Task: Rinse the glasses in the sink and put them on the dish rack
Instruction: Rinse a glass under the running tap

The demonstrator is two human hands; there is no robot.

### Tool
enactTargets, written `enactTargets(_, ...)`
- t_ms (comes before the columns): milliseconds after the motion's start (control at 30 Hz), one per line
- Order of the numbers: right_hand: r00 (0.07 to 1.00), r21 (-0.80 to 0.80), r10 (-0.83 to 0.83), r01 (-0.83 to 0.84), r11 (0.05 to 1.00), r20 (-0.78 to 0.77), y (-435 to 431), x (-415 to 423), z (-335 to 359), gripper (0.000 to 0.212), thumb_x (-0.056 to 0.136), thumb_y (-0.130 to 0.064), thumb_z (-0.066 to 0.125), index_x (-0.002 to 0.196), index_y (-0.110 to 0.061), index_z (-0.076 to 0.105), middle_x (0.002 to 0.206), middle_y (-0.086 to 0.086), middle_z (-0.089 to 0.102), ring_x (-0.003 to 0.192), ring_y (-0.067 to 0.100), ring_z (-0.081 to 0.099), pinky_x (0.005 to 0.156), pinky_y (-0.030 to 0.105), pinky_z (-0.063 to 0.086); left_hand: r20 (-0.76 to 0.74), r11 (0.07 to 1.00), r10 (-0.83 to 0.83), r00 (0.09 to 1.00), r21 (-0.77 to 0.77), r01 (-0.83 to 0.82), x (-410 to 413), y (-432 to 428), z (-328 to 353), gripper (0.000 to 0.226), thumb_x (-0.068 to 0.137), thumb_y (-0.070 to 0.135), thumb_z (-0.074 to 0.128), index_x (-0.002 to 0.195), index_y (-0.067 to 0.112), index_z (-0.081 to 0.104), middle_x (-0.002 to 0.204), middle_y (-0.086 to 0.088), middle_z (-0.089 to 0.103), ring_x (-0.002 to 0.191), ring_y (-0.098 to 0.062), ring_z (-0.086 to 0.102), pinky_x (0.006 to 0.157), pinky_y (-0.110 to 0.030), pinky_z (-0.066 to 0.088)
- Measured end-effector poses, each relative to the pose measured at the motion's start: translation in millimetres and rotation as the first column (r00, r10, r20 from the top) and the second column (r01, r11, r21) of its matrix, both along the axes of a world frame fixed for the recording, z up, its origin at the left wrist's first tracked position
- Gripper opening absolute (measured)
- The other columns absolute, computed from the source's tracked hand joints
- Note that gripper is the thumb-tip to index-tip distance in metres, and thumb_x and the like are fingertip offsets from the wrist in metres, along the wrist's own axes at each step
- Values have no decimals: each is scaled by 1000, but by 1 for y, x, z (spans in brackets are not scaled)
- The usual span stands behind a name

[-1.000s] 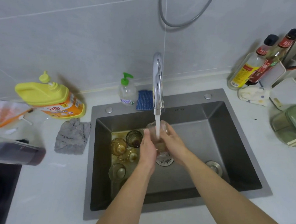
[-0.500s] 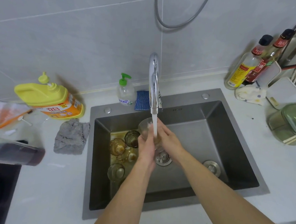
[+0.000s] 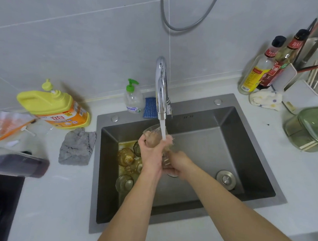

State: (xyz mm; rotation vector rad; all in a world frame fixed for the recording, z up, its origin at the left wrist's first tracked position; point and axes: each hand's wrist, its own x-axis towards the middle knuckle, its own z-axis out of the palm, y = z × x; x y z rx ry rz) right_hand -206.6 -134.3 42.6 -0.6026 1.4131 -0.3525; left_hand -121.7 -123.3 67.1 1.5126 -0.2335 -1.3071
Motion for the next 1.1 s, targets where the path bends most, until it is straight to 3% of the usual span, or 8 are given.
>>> enactTargets(133, 926, -206, 147, -228, 952, -348, -2, 0, -5, 42, 106, -33, 45, 74, -15, 66, 48, 0, 65, 51, 22, 64, 66, 38, 58, -20, 999, 36, 999, -22, -36, 4, -2, -1, 82, 75, 7, 91, 138, 30, 43, 125, -13, 70, 109, -32, 72, 98, -60, 57)
enactTargets(233, 995, -257, 58, -76, 963, -77, 6, -2, 3, 21, 106, -18, 45, 97, -17, 64, 68, 1, 64, 55, 15, 56, 59, 31, 49, -26, 996, 81, 996, -24, -82, 6, -6, 1, 67, 87, 7, 81, 140, 23, 42, 123, -15, 70, 109, -36, 72, 96, -56, 59)
enactTargets(333, 956, -94, -54, 84, 992, 287, 11, -6, 5, 20, 103, -8, 46, 114, -10, 63, 92, 7, 68, 83, 19, 62, 82, 36, 55, -23, 998, 70, 997, -4, -70, 9, -7, 0, 67, 87, 16, 82, 139, 24, 41, 120, -11, 69, 107, -34, 73, 98, -56, 58)
enactTargets(500, 987, -111, -91, 106, 988, 130, -3, 0, -3, 29, 108, -19, 44, 118, -2, 66, 106, 13, 75, 102, 27, 72, 94, 45, 60, -49, 996, 31, 998, 87, -27, 3, -1, -5, 50, 91, 34, 77, 126, 22, 43, 115, -13, 70, 105, -32, 74, 98, -55, 58)
enactTargets(600, 994, -159, 97, -103, 982, -45, -6, 0, 1, 40, 109, -33, 42, 101, -6, 70, 81, 12, 78, 75, 28, 78, 72, 42, 64, 7, 997, -14, 1000, 76, 13, 3, -3, -8, 34, 96, 34, 72, 120, 21, 51, 102, -8, 78, 92, -28, 79, 91, -53, 62)
enactTargets(733, 978, -178, 205, -208, 962, -38, -10, -13, 10, 30, 105, -17, 36, 89, -7, 59, 52, 6, 55, 34, 16, 42, 38, 22, 29, -53, 999, 11, 999, 36, -9, 5, -10, -3, 40, 96, 31, 71, 127, 12, 54, 101, -11, 76, 84, -21, 75, 81, -42, 61)
enactTargets(967, 981, -319, 183, -157, 935, 56, -2, -26, -2, 20, 100, -40, 61, 107, -21, 58, 114, 10, 67, 95, 21, 72, 85, 41, 63, -178, 994, 80, 981, 88, -65, -6, -15, 3, 56, 90, 29, 79, 137, 13, 52, 103, -8, 73, 84, -21, 72, 80, -44, 63)
enactTargets(1100, 976, -434, 204, -216, 874, -76, 0, -25, -5, 15, 105, -35, 55, 103, -21, 61, 101, -1, 71, 91, 15, 73, 88, 45, 62, -128, 989, 120, 984, 104, -107, -17, -15, 7, 60, 88, 24, 83, 133, 17, 44, 120, -10, 70, 105, -24, 68, 101, -53, 53)
